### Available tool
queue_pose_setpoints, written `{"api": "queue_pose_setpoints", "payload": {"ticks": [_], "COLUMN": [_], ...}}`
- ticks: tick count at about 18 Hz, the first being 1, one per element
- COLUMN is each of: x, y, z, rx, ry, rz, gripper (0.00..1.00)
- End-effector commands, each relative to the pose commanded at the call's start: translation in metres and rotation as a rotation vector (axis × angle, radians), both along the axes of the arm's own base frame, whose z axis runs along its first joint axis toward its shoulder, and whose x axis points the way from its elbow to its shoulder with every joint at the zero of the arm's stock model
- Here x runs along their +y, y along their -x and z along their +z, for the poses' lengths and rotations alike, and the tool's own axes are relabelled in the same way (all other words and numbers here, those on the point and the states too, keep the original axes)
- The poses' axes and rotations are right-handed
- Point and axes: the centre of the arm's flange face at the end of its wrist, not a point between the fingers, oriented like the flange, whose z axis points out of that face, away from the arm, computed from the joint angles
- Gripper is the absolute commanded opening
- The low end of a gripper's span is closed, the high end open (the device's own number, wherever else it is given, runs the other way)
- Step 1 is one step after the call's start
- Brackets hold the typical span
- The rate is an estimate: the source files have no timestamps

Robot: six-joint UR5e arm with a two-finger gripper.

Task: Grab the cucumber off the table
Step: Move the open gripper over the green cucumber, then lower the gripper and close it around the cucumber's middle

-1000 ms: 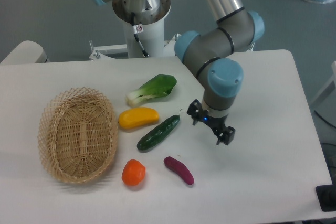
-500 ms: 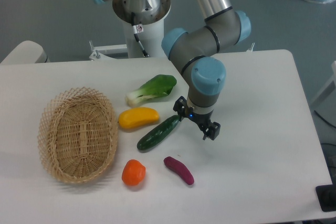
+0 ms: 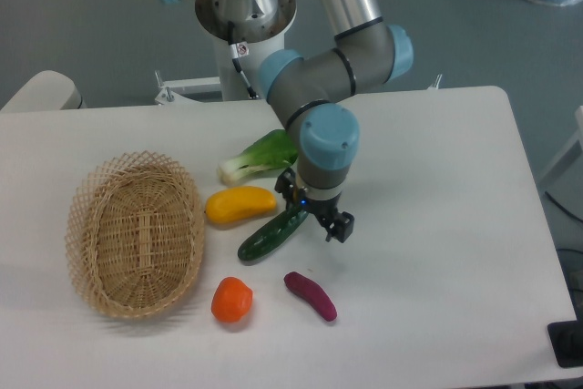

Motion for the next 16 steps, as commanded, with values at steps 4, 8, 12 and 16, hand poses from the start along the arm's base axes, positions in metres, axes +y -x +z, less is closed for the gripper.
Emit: {"api": "queue_pose_setpoints", "payload": {"ticks": [4, 8, 12, 16], "x": [0.009, 0.017, 0.009, 0.009], "y": [-0.009, -0.018, -0.020, -0.022], "z": [-0.009, -0.019, -0.030, -0.034], "rx": [0.016, 0.030, 0.060, 0.060], "ry": [-0.006, -0.016, 0.004, 0.013], "rz": [0.023, 0.037, 0.040, 0.046], "gripper": [1.00, 1.00, 0.91, 0.57]}}
